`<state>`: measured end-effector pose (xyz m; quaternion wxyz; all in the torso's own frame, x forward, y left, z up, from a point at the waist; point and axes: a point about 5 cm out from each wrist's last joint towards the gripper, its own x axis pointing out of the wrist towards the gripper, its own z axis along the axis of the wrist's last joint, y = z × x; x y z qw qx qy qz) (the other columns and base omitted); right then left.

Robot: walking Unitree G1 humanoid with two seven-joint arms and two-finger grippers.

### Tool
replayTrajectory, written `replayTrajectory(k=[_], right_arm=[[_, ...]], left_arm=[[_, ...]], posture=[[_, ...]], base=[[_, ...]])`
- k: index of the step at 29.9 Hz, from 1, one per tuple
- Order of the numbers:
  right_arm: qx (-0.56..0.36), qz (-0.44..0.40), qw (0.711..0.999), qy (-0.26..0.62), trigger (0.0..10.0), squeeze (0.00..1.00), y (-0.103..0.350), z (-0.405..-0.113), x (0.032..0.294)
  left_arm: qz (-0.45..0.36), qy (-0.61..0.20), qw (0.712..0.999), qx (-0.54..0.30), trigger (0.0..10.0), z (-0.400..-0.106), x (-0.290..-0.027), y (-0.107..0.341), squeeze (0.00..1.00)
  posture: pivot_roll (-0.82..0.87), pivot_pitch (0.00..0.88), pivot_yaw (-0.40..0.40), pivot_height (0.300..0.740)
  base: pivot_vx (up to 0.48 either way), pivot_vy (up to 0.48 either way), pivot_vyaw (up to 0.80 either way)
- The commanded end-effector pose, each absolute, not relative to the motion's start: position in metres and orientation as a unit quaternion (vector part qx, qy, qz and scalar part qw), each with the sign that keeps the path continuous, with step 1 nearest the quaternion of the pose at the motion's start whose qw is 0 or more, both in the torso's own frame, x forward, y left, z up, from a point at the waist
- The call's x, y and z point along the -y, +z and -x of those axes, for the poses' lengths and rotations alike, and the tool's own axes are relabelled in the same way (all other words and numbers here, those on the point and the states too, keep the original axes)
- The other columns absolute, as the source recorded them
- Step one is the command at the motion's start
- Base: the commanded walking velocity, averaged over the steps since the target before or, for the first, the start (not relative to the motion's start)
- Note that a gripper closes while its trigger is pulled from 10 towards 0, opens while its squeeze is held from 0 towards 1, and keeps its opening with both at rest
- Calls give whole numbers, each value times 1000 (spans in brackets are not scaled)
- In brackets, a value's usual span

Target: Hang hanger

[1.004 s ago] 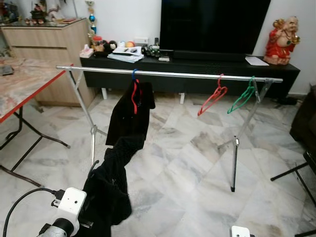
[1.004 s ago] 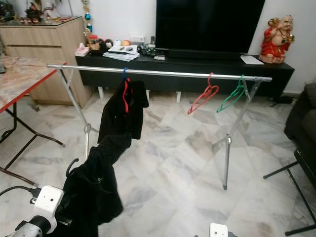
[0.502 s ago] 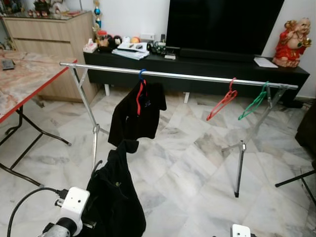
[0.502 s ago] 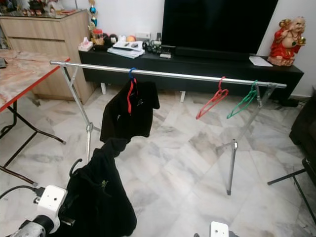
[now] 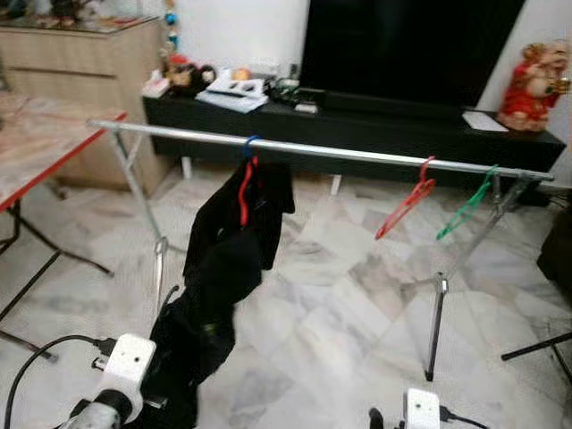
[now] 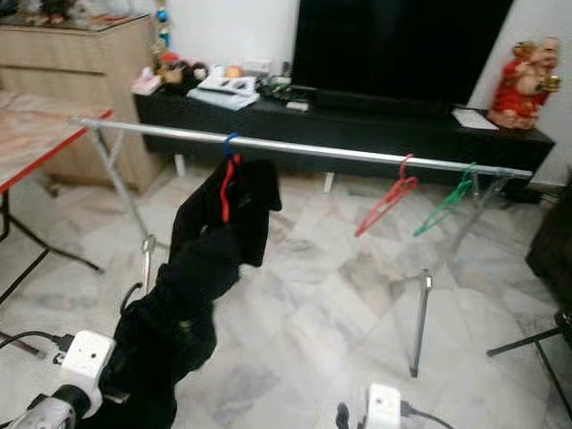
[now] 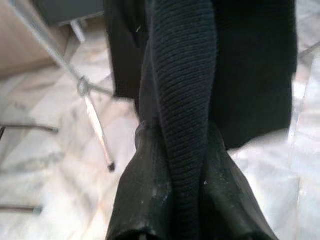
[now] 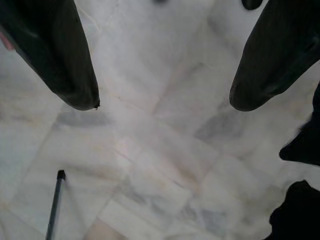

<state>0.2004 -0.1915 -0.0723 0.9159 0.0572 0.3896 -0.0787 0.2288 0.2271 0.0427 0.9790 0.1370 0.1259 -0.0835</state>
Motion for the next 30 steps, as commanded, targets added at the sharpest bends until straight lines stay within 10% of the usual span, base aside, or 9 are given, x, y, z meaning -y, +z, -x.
replayTrajectory(k=[1, 30], right_arm=[[-406, -51, 907, -99, 10000, 0, -77, -189, 204], [-411, -47, 906, -90, 10000, 0, -77, -190, 201]], left_arm=[[-132, -97, 981, -104, 10000, -235, -219, 51, 0], [-130, -126, 978, -100, 10000, -244, -207, 54, 0]], posture=[[72, 6, -33, 740], [76, 5, -30, 740]], base=[[311, 0, 0], [323, 0, -221]])
